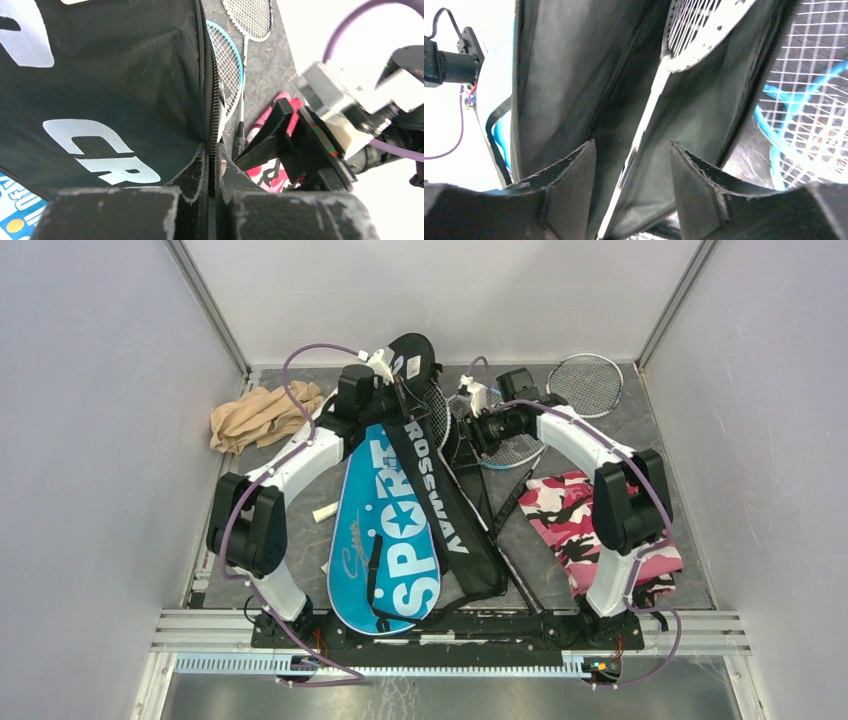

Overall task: Pack up the badminton gear
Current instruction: Place the racket in the racket bag.

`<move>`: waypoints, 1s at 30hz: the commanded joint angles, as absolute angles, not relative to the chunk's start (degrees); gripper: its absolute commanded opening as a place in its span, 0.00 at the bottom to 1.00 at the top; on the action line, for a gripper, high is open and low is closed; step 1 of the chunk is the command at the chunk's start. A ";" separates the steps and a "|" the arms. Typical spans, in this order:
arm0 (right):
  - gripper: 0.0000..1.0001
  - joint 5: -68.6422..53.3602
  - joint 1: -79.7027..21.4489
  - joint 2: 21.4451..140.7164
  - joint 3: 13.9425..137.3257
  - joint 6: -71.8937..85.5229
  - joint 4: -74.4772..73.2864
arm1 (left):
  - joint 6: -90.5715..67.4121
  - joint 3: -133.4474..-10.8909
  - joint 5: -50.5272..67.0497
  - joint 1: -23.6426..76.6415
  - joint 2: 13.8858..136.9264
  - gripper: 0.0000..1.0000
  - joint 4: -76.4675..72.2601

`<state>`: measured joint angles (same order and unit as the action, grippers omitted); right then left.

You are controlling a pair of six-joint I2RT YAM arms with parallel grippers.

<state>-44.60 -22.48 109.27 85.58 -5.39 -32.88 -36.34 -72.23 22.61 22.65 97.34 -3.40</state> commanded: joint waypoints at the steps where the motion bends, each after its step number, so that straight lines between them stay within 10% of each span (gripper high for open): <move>1: 0.66 -43.13 -21.15 101.68 82.89 -11.96 -35.98 | -38.99 -77.68 23.11 22.20 97.69 0.02 -7.69; 13: 0.80 -38.80 -20.48 89.00 63.72 -26.85 -41.78 | -41.04 -80.12 24.05 22.07 100.58 0.02 -8.42; 30: 0.71 -40.01 -22.06 87.46 55.23 -31.57 -42.36 | -40.65 -80.21 24.70 22.11 100.99 0.02 -8.99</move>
<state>-38.96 -21.12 89.41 56.14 -29.65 -42.61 -38.98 -77.32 23.11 22.26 101.47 -4.80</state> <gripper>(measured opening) 0.733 0.051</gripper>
